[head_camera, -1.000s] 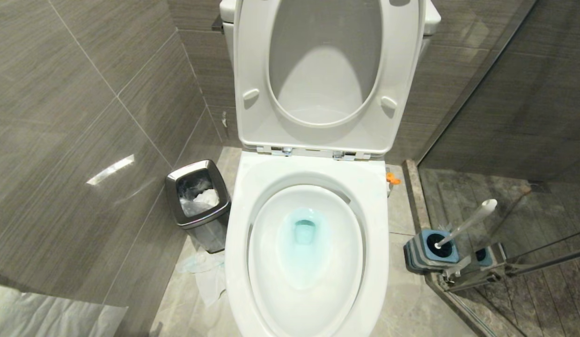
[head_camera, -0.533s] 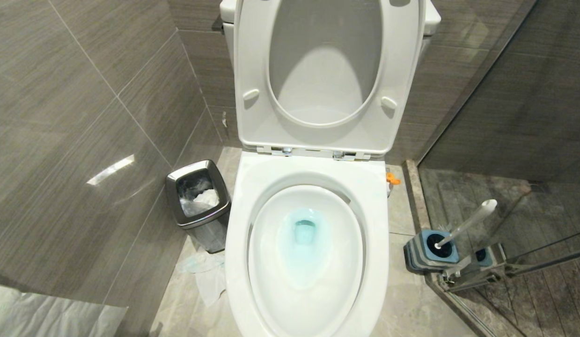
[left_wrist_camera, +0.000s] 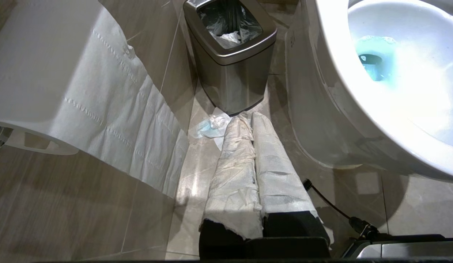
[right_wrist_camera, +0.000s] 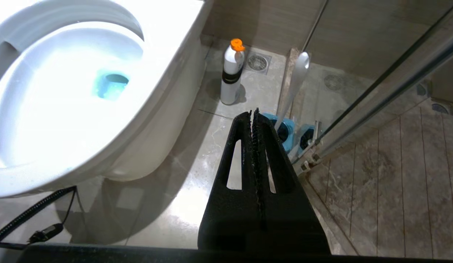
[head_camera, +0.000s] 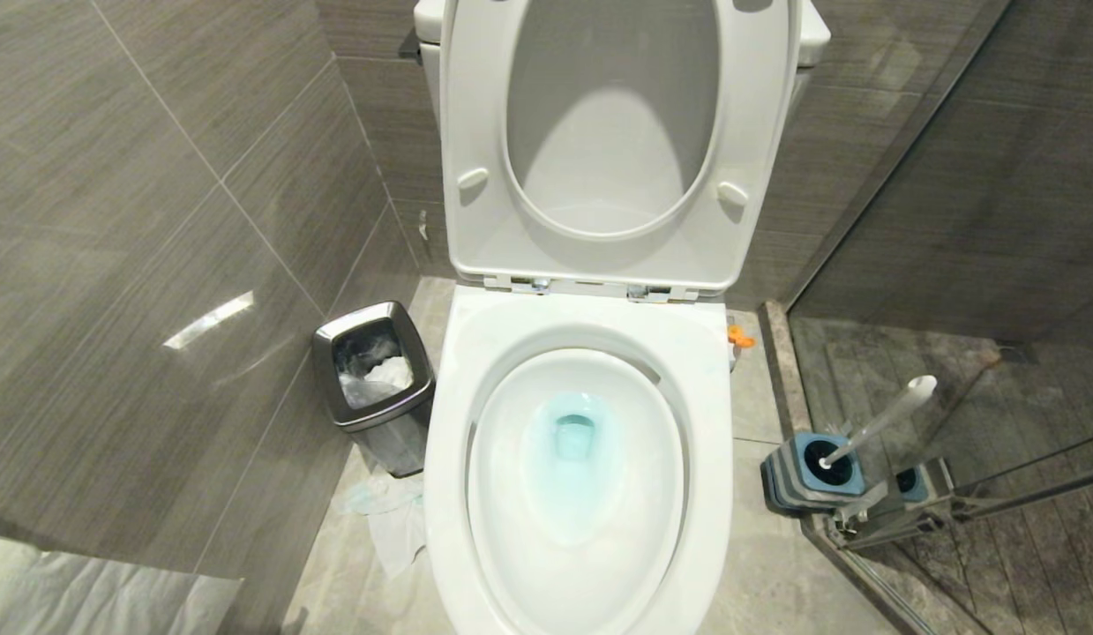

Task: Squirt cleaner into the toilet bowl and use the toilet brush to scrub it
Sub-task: Flush the toilet

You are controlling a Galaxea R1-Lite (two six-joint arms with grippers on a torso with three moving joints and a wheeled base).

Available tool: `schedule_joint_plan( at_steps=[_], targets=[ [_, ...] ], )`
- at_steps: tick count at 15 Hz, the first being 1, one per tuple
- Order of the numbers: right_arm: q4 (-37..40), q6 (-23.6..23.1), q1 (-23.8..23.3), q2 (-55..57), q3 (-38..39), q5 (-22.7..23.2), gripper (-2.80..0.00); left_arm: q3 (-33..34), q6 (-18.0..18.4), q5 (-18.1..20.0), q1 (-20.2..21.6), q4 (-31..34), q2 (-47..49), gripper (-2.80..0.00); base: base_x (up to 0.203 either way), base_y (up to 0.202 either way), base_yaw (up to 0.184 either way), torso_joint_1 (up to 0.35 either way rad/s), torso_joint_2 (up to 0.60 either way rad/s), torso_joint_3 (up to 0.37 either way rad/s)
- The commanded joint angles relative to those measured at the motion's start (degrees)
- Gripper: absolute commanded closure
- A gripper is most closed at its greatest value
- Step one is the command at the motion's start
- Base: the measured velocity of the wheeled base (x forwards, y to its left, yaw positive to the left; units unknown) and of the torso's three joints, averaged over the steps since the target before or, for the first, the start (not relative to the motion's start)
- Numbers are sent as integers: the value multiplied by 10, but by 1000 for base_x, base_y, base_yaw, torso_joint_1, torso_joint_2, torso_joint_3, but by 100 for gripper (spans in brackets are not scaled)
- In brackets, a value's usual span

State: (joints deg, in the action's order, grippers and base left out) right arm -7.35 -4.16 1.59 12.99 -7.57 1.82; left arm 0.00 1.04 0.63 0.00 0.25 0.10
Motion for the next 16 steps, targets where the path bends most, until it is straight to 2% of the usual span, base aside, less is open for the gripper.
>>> schedule_joint_plan(
  at_steps=[1, 3, 5, 9, 12, 16],
  targets=[
    [-1, -3, 5, -14, 13, 1, 0, 1, 0, 0, 0, 0, 0, 0, 0, 0, 0, 0, 0, 0],
    [5, -3, -1, -49, 24, 3, 0, 1, 0, 0, 0, 0, 0, 0, 0, 0, 0, 0, 0, 0],
    [47, -5, -8, -108, 30, 3, 0, 1, 0, 0, 0, 0, 0, 0, 0, 0, 0, 0, 0, 0],
    [71, 2, -12, -131, 59, 7, 0, 1, 0, 0, 0, 0, 0, 0, 0, 0, 0, 0, 0, 0],
    [79, 14, -12, -130, 77, -23, 0, 1, 0, 0, 0, 0, 0, 0, 0, 0, 0, 0, 0, 0],
    [78, 18, -12, -130, 76, -15, 0, 1, 0, 0, 0, 0, 0, 0, 0, 0, 0, 0, 0, 0]
  ],
)
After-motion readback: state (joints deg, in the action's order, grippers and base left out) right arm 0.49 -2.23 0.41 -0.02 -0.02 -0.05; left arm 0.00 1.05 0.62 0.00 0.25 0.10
